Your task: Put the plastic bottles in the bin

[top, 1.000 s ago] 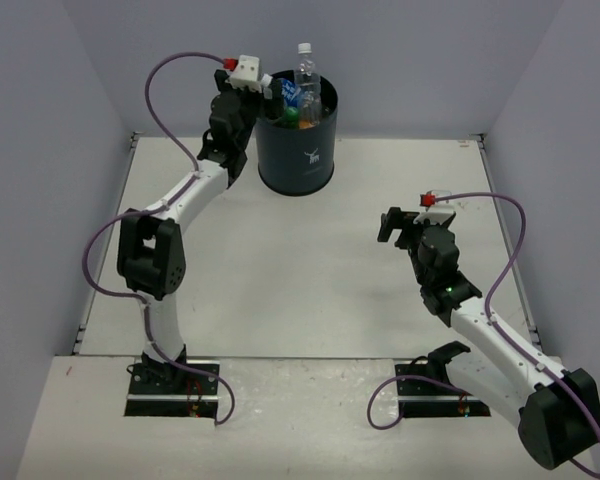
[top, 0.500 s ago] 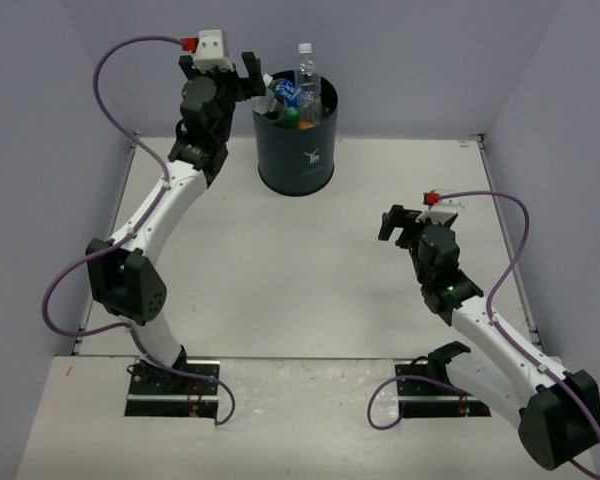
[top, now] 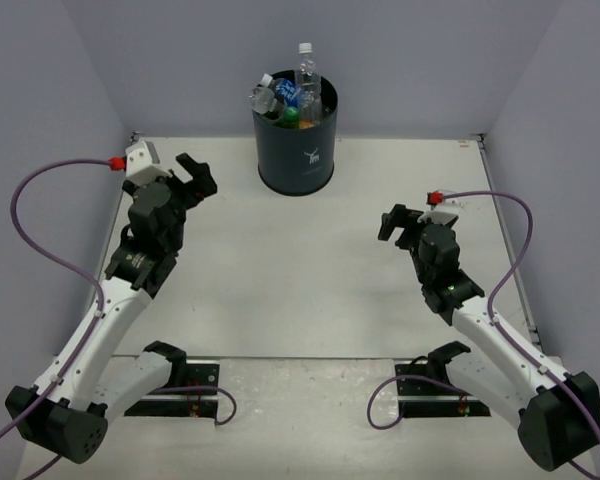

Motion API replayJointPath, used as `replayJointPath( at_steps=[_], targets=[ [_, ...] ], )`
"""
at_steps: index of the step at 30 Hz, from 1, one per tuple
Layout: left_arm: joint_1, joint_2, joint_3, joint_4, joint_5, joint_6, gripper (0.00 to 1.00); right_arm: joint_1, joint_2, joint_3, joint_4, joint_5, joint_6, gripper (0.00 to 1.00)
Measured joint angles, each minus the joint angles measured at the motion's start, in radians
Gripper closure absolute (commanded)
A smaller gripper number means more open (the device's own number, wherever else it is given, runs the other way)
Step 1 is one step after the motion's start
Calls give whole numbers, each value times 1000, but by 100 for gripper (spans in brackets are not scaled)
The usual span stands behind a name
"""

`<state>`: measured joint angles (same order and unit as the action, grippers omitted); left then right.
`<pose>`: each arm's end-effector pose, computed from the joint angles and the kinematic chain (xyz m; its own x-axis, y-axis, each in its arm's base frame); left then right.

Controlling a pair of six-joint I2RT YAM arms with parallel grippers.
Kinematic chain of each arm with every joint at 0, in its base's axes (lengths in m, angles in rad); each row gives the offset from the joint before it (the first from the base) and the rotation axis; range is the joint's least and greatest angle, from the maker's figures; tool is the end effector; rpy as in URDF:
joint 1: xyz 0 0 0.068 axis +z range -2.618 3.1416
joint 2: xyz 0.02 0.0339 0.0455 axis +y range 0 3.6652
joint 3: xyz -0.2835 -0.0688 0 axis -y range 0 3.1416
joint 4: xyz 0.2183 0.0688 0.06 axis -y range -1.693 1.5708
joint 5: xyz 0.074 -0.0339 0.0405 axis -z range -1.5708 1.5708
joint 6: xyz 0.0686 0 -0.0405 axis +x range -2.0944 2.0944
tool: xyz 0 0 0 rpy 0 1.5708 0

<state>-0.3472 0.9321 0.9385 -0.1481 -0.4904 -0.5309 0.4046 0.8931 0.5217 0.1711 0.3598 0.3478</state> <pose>0.2010 -0.0384 0.3835 -0.0445 -0.4589 -0.8874 -0.1865 0.8765 -0.4439 0.1960 0.0577 0.2835 -0.1894 0.2659 -0.9452 0.0142 0.9633 0.2682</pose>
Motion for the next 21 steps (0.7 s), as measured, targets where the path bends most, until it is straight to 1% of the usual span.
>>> replayJointPath(
  at_steps=[4, 8, 16, 21],
  targets=[
    [0, 2, -51, -133, -27, -51, 0, 0, -11, 2, -13, -20, 14, 1],
    [0, 19, -71, -215, -35, -62, 0, 0, -10, 27, -66, -30, 42, 1],
    [0, 24, -71, -244, -51, -61, 0, 0, -10, 64, -120, -28, 83, 1],
    [0, -13, -87, -243, -66, -61, 0, 0, -19, 64, -136, -19, 103, 1]
  ],
)
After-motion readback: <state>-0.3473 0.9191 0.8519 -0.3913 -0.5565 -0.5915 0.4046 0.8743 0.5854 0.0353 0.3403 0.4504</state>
